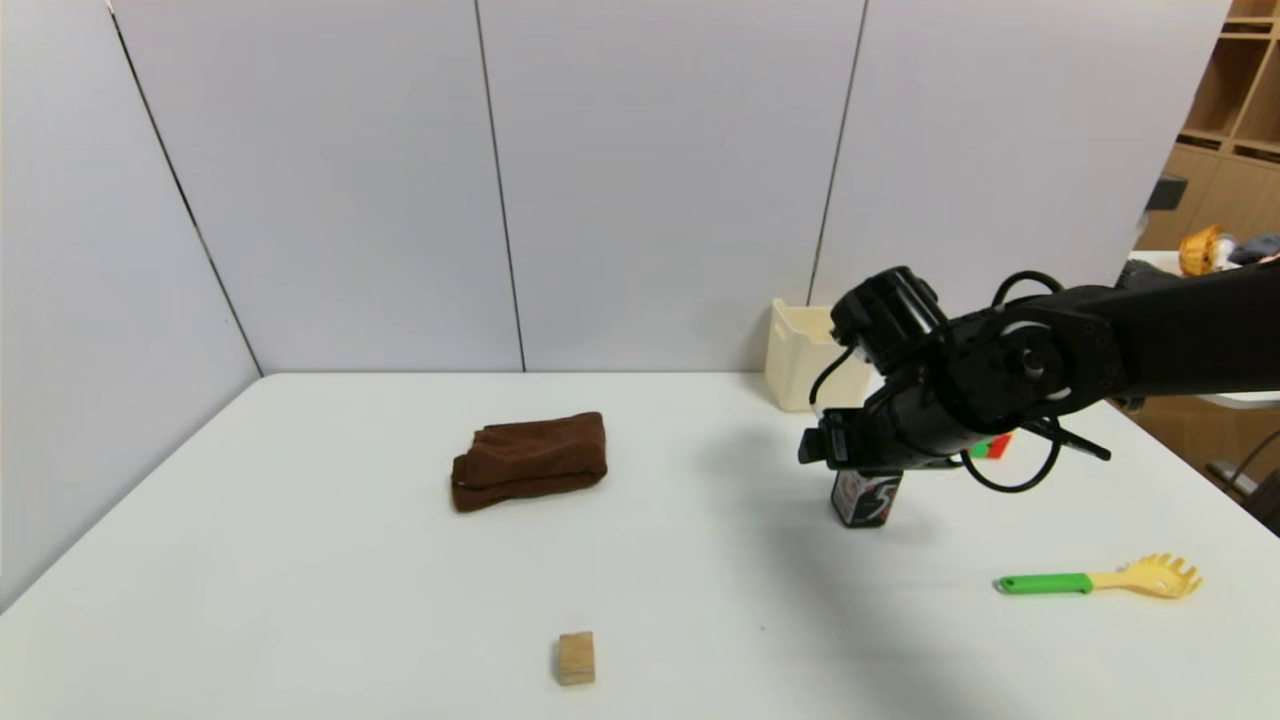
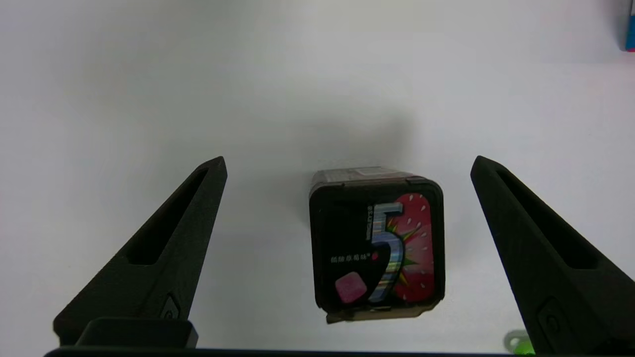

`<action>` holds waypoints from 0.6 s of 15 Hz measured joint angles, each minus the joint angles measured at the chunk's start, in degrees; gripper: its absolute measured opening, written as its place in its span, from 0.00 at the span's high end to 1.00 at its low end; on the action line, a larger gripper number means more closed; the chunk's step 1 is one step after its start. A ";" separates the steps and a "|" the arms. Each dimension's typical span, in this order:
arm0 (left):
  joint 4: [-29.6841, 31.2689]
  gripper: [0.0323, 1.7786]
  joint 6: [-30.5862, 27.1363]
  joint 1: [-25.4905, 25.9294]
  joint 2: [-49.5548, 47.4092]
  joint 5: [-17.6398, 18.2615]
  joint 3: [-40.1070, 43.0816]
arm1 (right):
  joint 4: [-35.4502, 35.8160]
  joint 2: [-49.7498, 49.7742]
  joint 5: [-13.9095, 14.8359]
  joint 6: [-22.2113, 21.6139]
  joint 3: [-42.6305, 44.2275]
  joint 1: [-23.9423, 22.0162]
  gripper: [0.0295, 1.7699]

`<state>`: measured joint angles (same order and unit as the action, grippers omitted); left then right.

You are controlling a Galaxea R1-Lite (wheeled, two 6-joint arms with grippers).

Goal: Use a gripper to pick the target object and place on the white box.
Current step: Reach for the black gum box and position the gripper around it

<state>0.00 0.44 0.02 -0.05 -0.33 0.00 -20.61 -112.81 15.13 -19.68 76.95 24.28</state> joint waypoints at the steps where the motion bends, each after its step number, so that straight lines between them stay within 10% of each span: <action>1: 0.00 0.05 0.00 0.00 0.00 0.02 0.00 | -0.02 -0.41 0.17 0.02 0.20 -0.06 0.04; 9: 0.00 0.05 -0.02 0.00 0.00 0.02 0.00 | -0.57 -0.83 0.85 -0.57 0.20 -0.37 0.04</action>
<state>0.00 0.41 0.02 -0.05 -0.30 0.00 -21.19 -113.64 15.98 -20.25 77.14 23.92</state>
